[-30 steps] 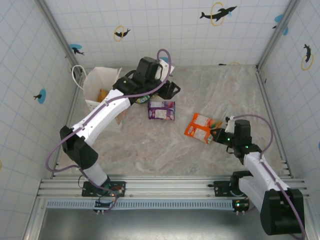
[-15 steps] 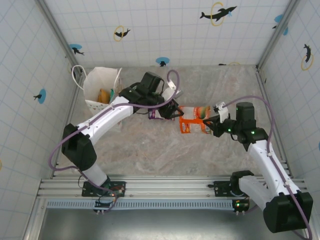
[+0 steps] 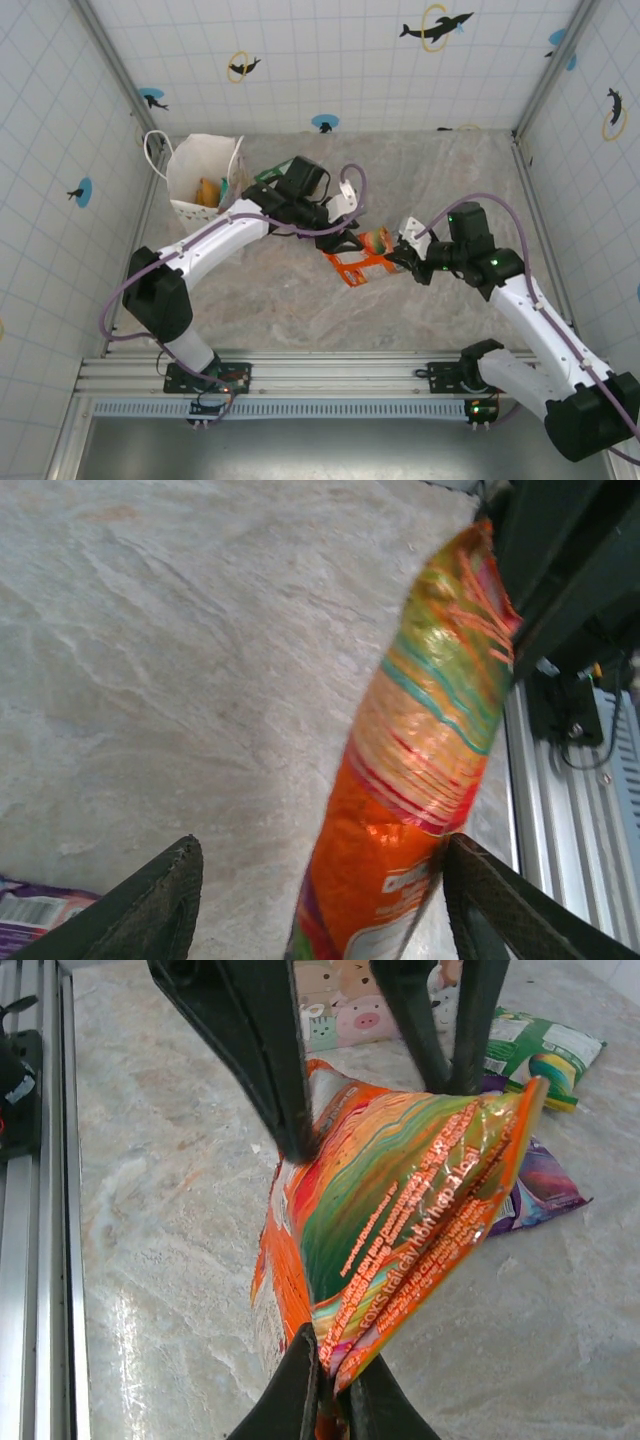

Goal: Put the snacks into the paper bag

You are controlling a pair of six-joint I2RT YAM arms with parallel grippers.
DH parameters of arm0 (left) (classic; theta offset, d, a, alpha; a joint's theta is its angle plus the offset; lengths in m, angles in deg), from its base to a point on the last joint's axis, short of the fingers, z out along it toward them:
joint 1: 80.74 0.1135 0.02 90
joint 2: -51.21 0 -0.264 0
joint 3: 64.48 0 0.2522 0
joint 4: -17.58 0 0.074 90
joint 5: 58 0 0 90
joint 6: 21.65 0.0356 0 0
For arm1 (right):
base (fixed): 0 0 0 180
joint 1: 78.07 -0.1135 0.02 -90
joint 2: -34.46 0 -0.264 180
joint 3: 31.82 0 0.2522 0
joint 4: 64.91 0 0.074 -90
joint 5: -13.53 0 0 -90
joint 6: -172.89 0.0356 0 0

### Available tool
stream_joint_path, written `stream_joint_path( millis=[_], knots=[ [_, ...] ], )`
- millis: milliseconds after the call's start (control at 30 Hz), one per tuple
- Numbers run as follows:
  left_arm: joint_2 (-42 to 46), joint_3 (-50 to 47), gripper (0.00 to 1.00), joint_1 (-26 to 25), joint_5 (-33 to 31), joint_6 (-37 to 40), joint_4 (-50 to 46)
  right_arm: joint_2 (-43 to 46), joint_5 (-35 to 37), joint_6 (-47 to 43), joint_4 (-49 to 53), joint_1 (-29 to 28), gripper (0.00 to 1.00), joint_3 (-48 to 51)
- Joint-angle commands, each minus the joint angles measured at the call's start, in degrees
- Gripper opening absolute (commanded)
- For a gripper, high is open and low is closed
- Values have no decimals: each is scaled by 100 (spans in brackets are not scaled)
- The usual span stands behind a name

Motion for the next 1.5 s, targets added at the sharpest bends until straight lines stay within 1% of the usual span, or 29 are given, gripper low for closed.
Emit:
stream_joint_path(
  millis=[0, 67, 133, 167, 267, 400, 467, 633, 667, 700, 800, 833, 900, 933, 1033, 1133, 1200, 1300, 1467],
  knots=[
    [-147, 130, 61, -38, 338, 788, -630, -99, -1, -328, -132, -35, 0, -456],
    [-92, 59, 60, -38, 414, 970, -692, -164, 0, -376, -132, -74, 0, -537],
    [-25, -25, 53, -38, 398, 1039, -673, -217, 0, -418, -155, -97, 0, -590],
    [-8, -47, 52, -38, 368, 1036, -663, -238, -5, -427, -171, -110, 0, -610],
    [3, -90, 48, -38, 229, 1055, -673, -287, -31, -430, -234, -128, 0, -661],
    [114, -100, 42, -38, -116, 974, -575, -320, -3, -288, -301, -133, 0, -740],
    [230, -181, 37, -38, -223, 791, -342, -269, 45, -247, -384, -140, 0, -675],
    [549, -440, 20, -38, -435, 455, 156, 39, 232, 176, -997, -140, 0, -223],
    [595, -475, 16, -38, -512, 381, 258, 112, 281, 284, -1142, -144, 4, -133],
    [650, -502, 13, -38, -602, 280, 357, 192, 332, 410, -1278, -133, 11, -31],
    [783, -537, 8, -38, -894, -24, 626, 515, 759, 1068, -1729, -132, 37, 262],
    [845, -533, 6, -38, -1034, -155, 734, 627, 1009, 1393, -1941, -137, 43, 383],
    [971, -534, 2, -34, -1262, -393, 955, 875, 1444, 2017, -2343, -132, 50, 612],
    [1044, -498, 1, -30, -1402, -521, 1033, 997, 1733, 2317, -2549, -132, 52, 752],
    [1140, -129, 0, -29, -1813, -863, 975, 1251, 2014, 3138, -3124, -128, 55, 1164],
    [1098, 495, 0, -4, -2357, -1153, 613, 1375, 2399, 4040, -3696, -133, 56, 1531],
    [1030, 930, 0, 29, -2718, -1299, 355, 1299, 2490, 4513, -3847, -153, 54, 1670],
    [966, 1492, 0, 133, -3118, -1421, 124, 1017, 2468, 4781, -3772, -365, 54, 1637],
    [846, 2332, 0, 527, -3572, -1582, 106, 596, 3018, 4672, -3800, -1167, 53, 1579]
  ],
)
